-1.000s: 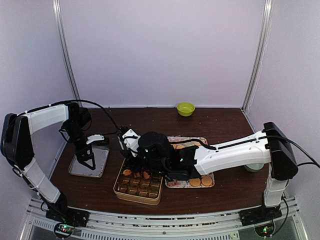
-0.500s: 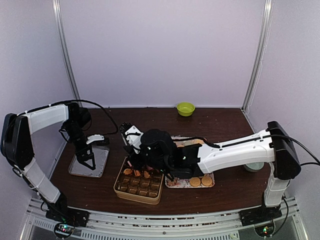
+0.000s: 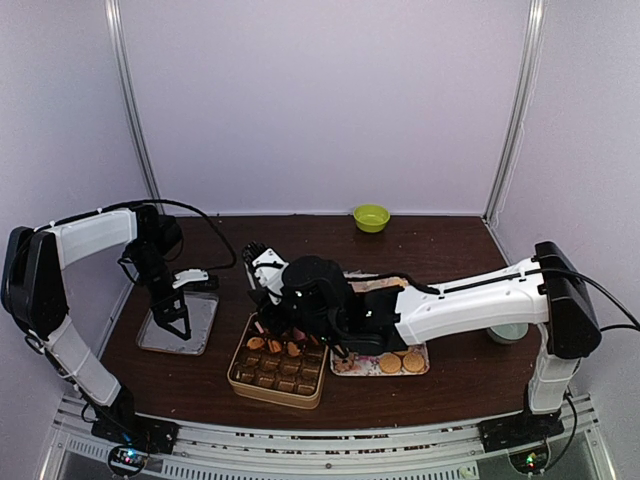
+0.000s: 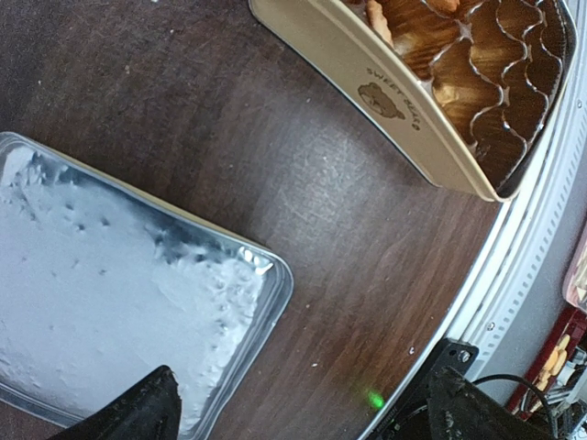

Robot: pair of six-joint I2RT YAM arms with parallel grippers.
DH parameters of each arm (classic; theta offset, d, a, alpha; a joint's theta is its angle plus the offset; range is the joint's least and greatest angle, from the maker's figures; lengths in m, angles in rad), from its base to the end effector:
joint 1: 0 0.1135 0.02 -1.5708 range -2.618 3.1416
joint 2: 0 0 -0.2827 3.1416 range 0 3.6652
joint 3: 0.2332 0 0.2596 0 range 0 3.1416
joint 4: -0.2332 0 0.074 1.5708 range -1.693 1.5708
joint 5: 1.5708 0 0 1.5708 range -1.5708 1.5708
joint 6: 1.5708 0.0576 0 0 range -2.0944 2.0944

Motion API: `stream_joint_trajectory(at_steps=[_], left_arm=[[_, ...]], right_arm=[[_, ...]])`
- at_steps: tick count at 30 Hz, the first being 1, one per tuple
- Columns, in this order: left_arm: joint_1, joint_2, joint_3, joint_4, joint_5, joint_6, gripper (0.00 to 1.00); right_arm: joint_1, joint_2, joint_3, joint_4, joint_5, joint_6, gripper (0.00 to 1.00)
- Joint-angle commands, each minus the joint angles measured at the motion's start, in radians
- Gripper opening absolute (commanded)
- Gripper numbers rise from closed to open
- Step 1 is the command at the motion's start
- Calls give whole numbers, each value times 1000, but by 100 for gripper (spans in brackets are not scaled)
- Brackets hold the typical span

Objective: Pack the cookies
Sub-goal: Adjust the fake cookies in the empty pocket of the box.

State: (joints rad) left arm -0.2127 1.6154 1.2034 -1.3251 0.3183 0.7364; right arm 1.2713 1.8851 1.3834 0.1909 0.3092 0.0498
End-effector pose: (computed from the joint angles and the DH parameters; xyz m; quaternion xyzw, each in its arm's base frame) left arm 0.2569 -0.0739 0.2228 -0.4379 -0.8812 0.1738 0.0383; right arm 0.1585 0.4538 0.2741 -0.3835 0.7061 0.2589 0.5360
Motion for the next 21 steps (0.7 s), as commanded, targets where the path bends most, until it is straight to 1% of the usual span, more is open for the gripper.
stream_joint_trajectory(at_steps=[1,11,21], left_arm=[[6,-12,-13,8,15,18,97],[6,-13,-23,12,10,20,97],[7,-20,-30,14,10,13,97]], right_arm=[[-2,12,37,33,-6,18,29],[-2,39,49,30,-3,23,28],[8,-4,-32,74,-23,38,27]])
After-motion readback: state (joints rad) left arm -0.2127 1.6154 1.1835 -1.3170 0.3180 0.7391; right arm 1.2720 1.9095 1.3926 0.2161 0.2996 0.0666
